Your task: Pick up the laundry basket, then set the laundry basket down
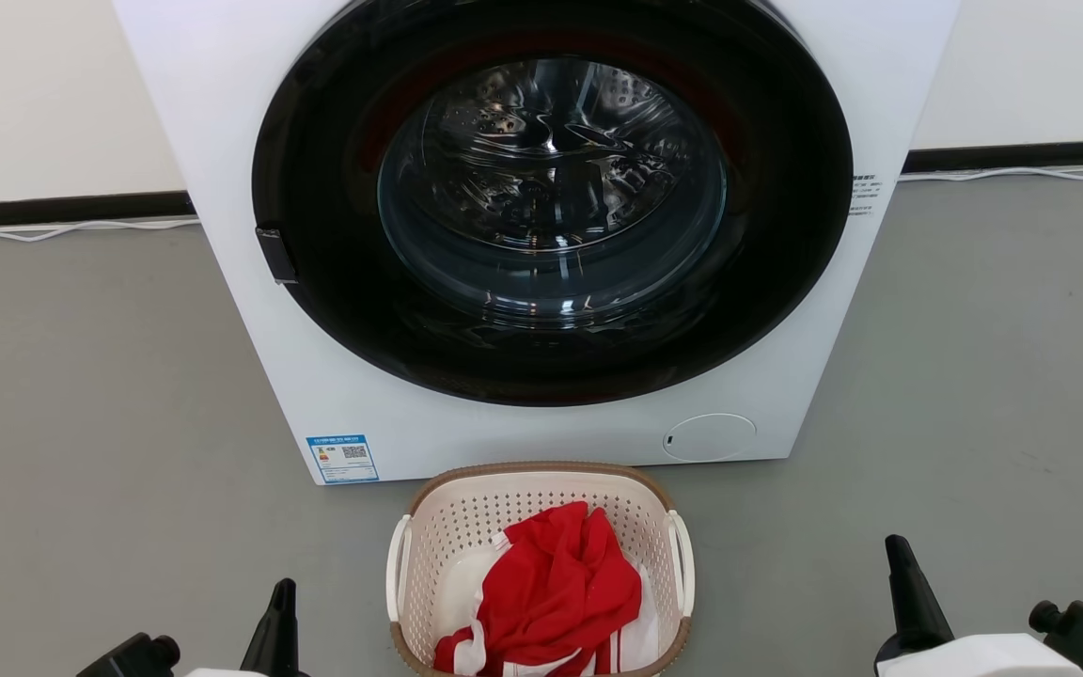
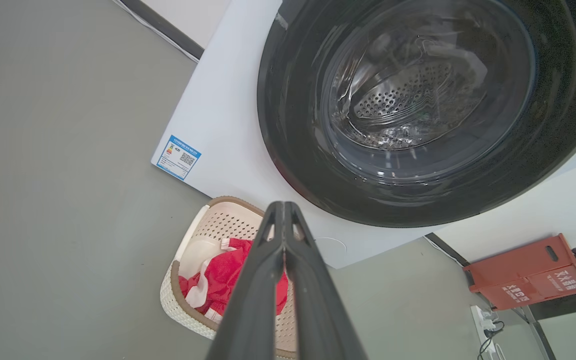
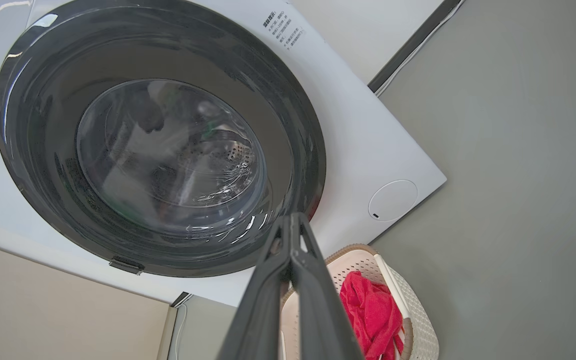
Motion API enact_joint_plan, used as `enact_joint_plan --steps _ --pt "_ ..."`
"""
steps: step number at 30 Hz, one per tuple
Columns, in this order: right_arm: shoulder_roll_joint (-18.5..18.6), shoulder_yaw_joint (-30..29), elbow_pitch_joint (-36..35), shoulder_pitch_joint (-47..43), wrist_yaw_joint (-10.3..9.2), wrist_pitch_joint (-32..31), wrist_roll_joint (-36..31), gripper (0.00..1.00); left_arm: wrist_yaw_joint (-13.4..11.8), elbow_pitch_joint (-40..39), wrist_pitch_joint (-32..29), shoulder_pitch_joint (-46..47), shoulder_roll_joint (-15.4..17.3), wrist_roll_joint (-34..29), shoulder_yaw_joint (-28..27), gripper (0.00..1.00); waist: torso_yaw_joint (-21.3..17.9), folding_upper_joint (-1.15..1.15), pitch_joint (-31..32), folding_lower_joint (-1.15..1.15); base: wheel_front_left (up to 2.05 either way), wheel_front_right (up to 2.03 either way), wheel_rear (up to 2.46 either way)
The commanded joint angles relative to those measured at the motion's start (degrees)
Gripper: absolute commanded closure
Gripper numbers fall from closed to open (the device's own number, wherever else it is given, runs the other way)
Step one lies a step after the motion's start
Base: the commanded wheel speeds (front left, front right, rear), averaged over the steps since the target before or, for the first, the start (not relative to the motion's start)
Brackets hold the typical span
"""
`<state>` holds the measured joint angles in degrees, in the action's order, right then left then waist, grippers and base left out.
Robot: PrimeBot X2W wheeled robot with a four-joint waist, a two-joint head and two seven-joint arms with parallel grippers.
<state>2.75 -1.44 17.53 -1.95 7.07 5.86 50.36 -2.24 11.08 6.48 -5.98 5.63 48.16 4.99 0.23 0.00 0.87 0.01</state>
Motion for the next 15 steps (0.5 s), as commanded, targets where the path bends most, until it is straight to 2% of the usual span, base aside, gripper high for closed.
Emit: enact_joint_plan --steps 1,15 --pt "0.6 0.4 -1.7 3.3 0.19 -0.6 1.4 1.00 0.6 -1.2 -0.4 3.2 0.2 1.6 -1.4 1.00 0.0 0.00 0.0 -0.01 0.00 0.00 0.00" --pt "0.6 -0.6 -2.1 4.3 0.24 -2.9 10.0 1.00 2.5 -0.3 -2.6 5.1 -0.1 10.8 -3.0 1.00 -0.1 0.00 -0.2 -0.01 0.00 0.00 0.00"
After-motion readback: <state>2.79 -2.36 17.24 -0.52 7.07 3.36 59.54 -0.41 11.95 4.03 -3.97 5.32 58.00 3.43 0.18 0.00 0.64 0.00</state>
